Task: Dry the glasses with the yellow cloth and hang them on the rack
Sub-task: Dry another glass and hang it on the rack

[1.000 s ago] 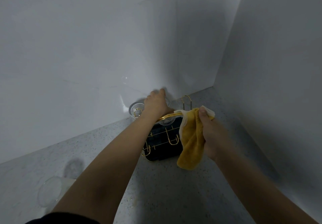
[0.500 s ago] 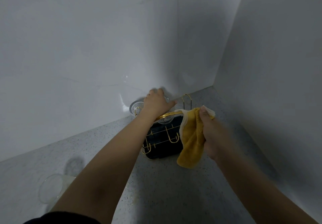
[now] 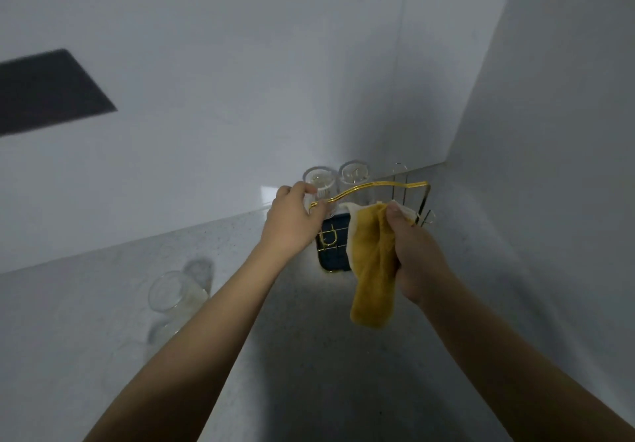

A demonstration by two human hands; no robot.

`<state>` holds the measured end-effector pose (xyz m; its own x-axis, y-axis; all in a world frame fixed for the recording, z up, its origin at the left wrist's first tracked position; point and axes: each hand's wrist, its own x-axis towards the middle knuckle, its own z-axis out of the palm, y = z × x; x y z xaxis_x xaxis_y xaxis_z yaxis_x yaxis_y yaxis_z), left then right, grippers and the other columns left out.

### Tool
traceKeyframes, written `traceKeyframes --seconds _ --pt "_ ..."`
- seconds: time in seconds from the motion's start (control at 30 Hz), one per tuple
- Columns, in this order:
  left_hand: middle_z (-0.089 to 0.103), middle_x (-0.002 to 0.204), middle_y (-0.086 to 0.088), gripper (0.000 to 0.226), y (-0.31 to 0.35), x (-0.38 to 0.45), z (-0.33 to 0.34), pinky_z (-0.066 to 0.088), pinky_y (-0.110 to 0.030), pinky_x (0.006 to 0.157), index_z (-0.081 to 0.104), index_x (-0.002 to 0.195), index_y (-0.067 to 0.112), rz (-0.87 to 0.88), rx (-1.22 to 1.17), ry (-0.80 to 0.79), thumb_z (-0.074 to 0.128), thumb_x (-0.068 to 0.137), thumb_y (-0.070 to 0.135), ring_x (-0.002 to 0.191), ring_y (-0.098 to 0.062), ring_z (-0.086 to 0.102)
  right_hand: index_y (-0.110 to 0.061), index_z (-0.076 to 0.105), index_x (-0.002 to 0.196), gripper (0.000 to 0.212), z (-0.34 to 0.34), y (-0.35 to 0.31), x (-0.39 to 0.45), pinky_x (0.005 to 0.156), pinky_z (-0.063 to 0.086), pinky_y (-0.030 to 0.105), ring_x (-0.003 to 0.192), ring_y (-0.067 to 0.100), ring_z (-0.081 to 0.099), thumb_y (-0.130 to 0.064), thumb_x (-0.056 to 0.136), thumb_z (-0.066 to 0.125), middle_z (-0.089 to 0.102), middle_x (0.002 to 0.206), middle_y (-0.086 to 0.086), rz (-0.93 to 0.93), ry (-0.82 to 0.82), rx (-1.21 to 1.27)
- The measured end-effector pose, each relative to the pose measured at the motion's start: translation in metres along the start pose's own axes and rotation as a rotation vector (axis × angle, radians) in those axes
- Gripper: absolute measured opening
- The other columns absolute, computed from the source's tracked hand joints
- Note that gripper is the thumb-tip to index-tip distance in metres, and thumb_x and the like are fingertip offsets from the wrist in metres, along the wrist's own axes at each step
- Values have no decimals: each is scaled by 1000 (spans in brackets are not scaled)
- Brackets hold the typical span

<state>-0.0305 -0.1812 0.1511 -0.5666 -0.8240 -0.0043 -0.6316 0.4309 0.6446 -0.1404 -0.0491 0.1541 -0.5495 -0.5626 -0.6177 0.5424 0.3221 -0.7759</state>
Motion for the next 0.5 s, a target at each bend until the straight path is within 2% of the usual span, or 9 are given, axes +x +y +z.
traceKeyframes --seconds 0.13,0.23,0.3,0.4,0.5 --pt "54 117 -7 31 -42 -44 -13 44 -36 96 58 122 17 -112 30 -41 56 93 29 108 -23 55 -15 35 137 62 20 21 -17 106 34 53 122 32 44 -52 89 47 47 129 9 45 -6 0" --pt "55 123 -11 34 -85 -76 -27 42 -41 102 59 124 16 -184 101 -61 57 91 25 114 -28 55 -14 36 137 59 41 43 -36 106 34 50 122 31 43 -49 90 47 47 120 6 59 -36 2" --pt "53 130 -11 38 -107 -93 -31 39 -39 105 57 128 17 -223 163 -105 57 91 26 120 -29 51 -14 36 137 60 52 55 -45 106 34 52 122 32 44 -50 90 46 48 124 8 71 -48 -4" --pt "43 142 -11 50 -134 -116 -35 30 -38 110 48 137 19 -240 252 -172 59 90 33 132 -30 38 -16 35 138 62 70 73 -58 107 34 53 124 32 43 -52 89 45 45 135 10 79 -49 -25" --pt "22 154 -10 75 -155 -132 -32 18 -43 114 30 148 22 -218 377 -188 64 85 45 142 -30 19 -14 33 139 63 82 88 -67 107 34 52 124 33 43 -52 90 43 44 135 11 76 -30 -56"
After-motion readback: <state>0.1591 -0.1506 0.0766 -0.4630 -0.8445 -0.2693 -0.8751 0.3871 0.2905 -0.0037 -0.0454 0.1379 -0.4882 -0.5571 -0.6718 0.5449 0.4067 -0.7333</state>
